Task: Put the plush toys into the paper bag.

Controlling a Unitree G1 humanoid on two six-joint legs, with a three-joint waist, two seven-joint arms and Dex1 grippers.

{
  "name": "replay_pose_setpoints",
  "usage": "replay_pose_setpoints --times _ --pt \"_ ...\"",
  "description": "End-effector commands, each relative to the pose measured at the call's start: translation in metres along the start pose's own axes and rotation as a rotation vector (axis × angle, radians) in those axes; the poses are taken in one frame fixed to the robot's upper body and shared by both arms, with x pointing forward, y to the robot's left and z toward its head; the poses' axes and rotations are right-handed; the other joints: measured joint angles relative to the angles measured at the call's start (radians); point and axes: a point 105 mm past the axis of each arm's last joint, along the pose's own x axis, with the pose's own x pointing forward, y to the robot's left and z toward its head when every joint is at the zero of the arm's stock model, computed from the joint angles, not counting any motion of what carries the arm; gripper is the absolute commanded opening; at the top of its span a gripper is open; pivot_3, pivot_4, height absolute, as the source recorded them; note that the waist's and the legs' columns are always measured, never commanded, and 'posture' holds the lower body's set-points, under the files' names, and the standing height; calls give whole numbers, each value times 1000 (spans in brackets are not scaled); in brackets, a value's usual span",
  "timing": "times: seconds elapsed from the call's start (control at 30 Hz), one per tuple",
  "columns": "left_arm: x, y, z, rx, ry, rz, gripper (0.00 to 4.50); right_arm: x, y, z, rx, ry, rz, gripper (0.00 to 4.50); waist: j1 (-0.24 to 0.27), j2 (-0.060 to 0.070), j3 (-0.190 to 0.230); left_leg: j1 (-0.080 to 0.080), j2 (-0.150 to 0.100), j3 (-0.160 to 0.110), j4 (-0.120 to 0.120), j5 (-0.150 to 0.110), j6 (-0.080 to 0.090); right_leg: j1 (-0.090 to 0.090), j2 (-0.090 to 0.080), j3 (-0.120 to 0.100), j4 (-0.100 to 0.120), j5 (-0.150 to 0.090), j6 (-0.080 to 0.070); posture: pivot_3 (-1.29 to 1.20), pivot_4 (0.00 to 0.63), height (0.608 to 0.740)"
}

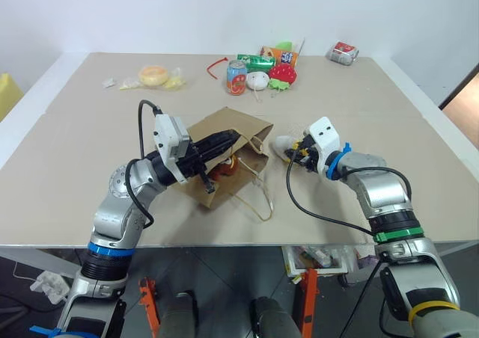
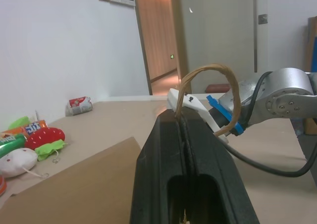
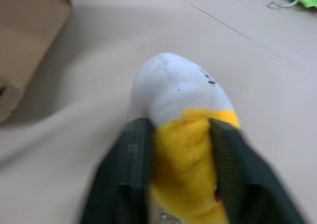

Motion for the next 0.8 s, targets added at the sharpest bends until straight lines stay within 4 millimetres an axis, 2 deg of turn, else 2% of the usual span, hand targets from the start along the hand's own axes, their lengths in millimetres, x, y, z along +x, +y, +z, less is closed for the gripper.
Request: replay_pose_setpoints --times 0.03,0.13,0.23,0.3,0.43,0.53,0.6,0.67,0.8 --pt "0 0 13 41 -34 2 0 -4 -13 3 -59 17 -58 199 0 0 0 0 0 0 0 0 0 0 0 0 0 0 0 0 150 740" --pt "0 -1 13 39 -35 2 0 -8 -18 6 -68 6 -76 84 1 0 0 0 0 0 1 0 0 1 0 0 0 0 0 0 150 740" --pt "0 -1 14 37 -36 0 0 -18 -24 14 18 -46 -72 84 3 0 0 0 0 0 1 1 0 1 0 0 0 0 0 0 150 740" --pt "0 -1 14 36 -37 -1 0 -31 -33 22 97 -102 -60 84 4 0 0 0 0 0 1 1 0 1 0 0 0 0 0 0 150 740" --pt "1 -1 13 34 -38 -5 0 -70 -32 35 72 -208 78 84 9 0 0 -1 0 0 0 1 0 1 0 0 0 -2 2 0 150 740" --pt "1 -1 13 34 -38 -7 0 -94 -15 45 60 -239 209 84 4 0 0 -1 0 0 -1 0 -1 0 0 0 0 -2 3 0 150 740" --pt "1 -1 13 33 -38 -9 0 -103 8 50 38 -259 322 84 -3 0 0 0 0 0 -2 0 -1 0 0 0 0 -2 3 0 150 740" --pt "1 -1 13 32 -37 -11 0 -105 25 52 28 -260 390 84 -9 0 0 1 1 -1 -2 0 -1 1 1 0 0 -2 1 0 150 740" --pt "2 -1 13 32 -38 -16 0 -91 64 59 24 -268 495 84 -16 0 0 2 1 -1 0 0 -1 1 1 1 1 0 0 0 150 740"
